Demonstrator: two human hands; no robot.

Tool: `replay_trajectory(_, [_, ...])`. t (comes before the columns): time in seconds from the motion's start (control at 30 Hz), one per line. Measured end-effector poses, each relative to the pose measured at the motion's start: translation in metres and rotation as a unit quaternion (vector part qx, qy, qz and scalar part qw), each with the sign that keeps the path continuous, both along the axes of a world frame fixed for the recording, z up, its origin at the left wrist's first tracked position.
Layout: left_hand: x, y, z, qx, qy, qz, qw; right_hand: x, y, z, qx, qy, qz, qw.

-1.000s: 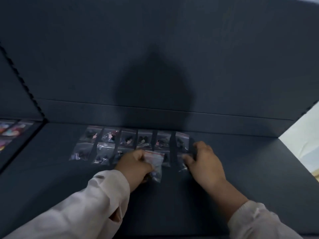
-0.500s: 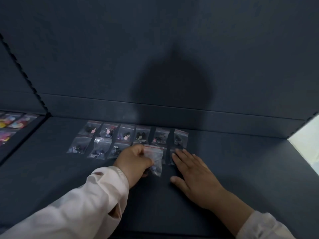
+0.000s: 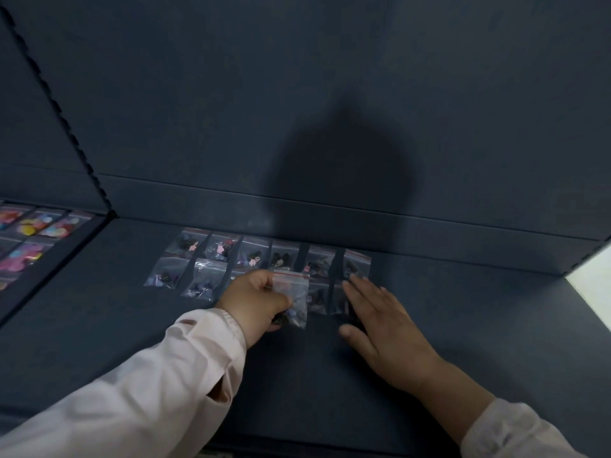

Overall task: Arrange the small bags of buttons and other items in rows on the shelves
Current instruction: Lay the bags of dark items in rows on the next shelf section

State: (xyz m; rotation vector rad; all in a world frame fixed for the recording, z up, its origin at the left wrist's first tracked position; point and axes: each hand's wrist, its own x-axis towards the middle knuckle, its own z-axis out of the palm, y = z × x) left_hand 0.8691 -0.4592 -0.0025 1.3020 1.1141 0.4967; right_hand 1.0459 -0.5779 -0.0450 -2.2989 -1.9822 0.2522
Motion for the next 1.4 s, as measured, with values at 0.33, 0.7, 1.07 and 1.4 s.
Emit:
replay_trajectory(0.33, [-0.013,0.002,-0.002,0.008,0.008,0.007,1.000,0.016,0.035,0.001,-0.047,0.031,-0.046,0.997])
replay_trajectory(0.7, [-0.019,0.009,-0.001,0.001,-0.001,0.012,1.000,0.019,0.043,0.009,-0.065,0.023,-0.013,0.998])
replay_trajectory(1.07, [-0.025,0.017,-0.001,0.000,-0.006,0.024,1.000,0.018,0.045,0.009,-0.039,0.027,-0.014,0.999])
replay_trajectory(1.4, [-0.060,0.033,0.000,0.042,0.022,0.061,0.997,-0.027,0.057,0.026,0.047,0.042,0.018,0.998])
